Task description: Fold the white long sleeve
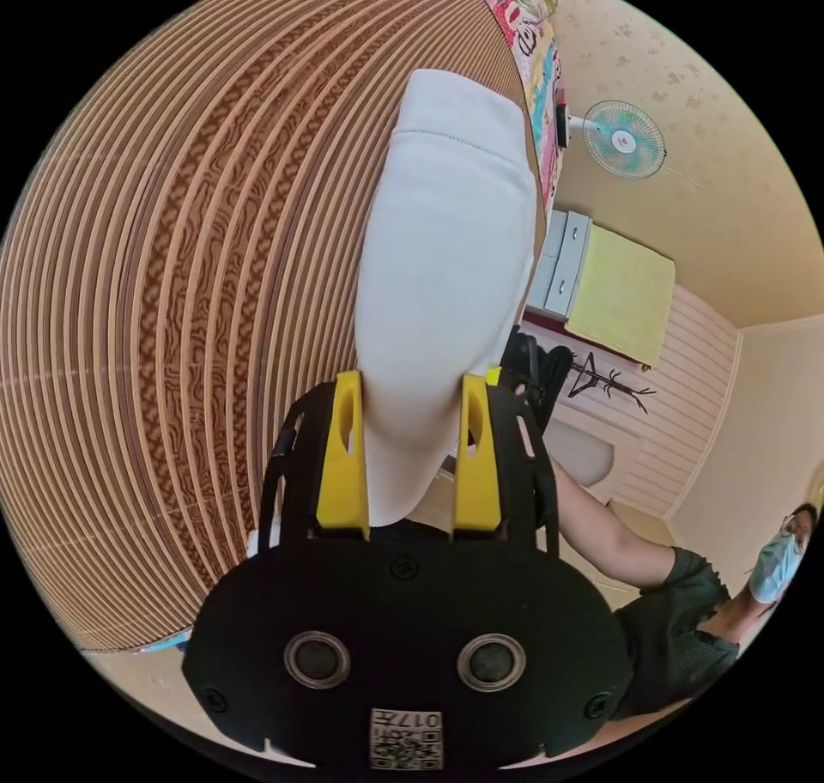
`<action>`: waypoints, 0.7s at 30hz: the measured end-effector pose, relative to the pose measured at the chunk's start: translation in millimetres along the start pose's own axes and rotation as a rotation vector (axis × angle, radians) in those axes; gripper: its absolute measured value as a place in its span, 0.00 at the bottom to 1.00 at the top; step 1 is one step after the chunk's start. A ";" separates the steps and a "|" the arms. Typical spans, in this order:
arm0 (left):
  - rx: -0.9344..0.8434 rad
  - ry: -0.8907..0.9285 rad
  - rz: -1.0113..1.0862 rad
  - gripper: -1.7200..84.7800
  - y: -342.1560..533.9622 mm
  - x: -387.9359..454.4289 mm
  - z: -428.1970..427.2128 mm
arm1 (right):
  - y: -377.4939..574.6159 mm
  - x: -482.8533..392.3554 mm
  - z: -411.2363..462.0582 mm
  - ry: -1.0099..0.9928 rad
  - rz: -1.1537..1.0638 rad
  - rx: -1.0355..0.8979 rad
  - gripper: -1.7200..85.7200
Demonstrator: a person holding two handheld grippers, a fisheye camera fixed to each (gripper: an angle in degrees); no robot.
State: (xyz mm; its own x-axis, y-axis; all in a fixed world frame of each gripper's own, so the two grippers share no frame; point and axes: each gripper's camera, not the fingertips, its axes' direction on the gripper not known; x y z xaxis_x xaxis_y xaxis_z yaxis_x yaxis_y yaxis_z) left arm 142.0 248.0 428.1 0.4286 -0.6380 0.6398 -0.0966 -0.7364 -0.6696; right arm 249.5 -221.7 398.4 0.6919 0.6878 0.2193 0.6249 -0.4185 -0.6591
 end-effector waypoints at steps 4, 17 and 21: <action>-0.084 0.000 0.019 0.19 26.7 17.5 10.3 | 36.0 0.2 -4.8 -0.012 -0.026 -0.031 0.17; -0.202 0.147 0.140 0.19 -6.3 124.6 208.3 | 171.4 -70.1 -117.3 0.923 0.099 0.489 0.17; -0.274 -0.039 0.113 0.19 -22.1 143.0 251.4 | 198.6 -112.7 -84.1 1.005 -0.093 0.625 0.07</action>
State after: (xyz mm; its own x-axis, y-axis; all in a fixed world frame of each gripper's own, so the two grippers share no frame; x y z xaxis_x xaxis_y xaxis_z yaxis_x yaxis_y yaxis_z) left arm 431.2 229.6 439.5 0.4348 -0.7139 0.5489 -0.3824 -0.6983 -0.6052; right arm 326.0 -432.3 303.3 0.8009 -0.1902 0.5678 0.5960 0.1627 -0.7863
